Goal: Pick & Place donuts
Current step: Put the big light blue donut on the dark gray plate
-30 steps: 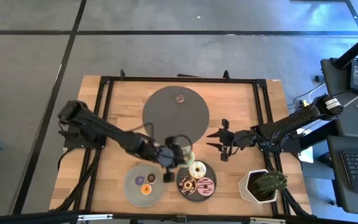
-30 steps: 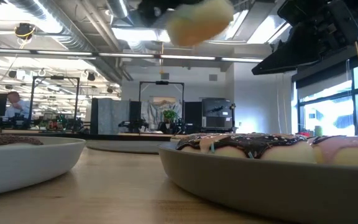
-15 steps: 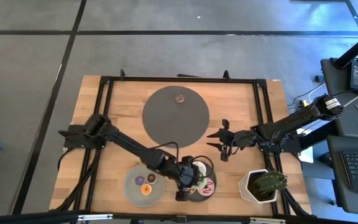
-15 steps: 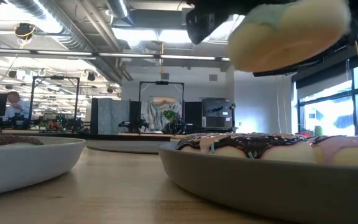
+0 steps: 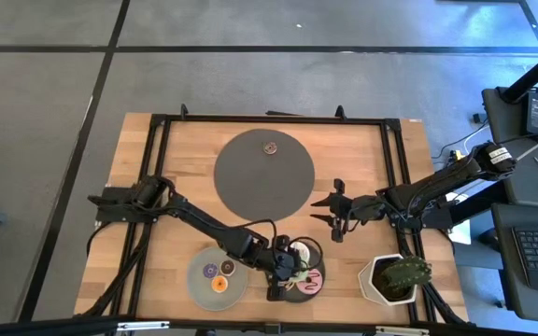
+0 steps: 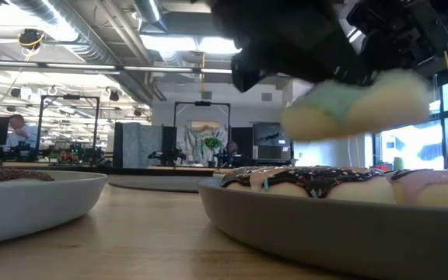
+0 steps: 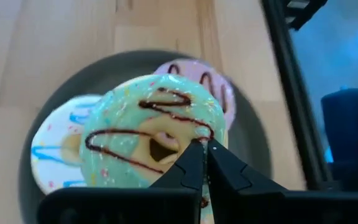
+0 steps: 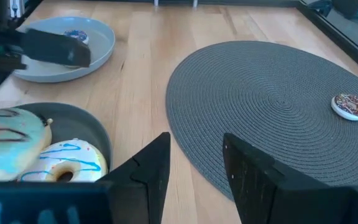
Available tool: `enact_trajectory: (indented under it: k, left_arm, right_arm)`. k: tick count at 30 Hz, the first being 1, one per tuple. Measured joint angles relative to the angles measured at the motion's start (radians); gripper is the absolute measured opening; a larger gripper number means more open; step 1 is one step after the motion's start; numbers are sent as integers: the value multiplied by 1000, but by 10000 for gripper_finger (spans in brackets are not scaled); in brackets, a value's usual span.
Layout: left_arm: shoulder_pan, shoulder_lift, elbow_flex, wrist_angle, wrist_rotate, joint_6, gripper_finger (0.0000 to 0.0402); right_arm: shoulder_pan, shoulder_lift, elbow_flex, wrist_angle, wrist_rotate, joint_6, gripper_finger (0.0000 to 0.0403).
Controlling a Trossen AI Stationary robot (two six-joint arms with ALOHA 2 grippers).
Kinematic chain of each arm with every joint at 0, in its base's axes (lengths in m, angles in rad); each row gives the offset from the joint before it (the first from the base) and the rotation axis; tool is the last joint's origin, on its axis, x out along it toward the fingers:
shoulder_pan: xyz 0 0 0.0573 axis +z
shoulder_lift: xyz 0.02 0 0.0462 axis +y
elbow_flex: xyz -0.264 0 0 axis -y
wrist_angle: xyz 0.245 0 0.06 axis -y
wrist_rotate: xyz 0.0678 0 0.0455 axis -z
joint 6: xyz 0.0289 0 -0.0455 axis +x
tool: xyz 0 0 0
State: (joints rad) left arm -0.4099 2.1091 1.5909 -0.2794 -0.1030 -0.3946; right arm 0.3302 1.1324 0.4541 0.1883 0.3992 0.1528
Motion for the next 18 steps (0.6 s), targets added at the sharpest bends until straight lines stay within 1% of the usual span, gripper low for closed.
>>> enact_trajectory:
  k: [11,13,18]
  left_arm:
    - [13,27,0,15,4,5,4]
    - [13,27,-1,23,19,5,7]
    - [13,26,-1,27,18,5,16]
  right_arm:
    - [0,0,0,-2,0,0,149]
    - [0,0,0,-2,0,0,149]
    - [0,0,0,-3,0,0,149]
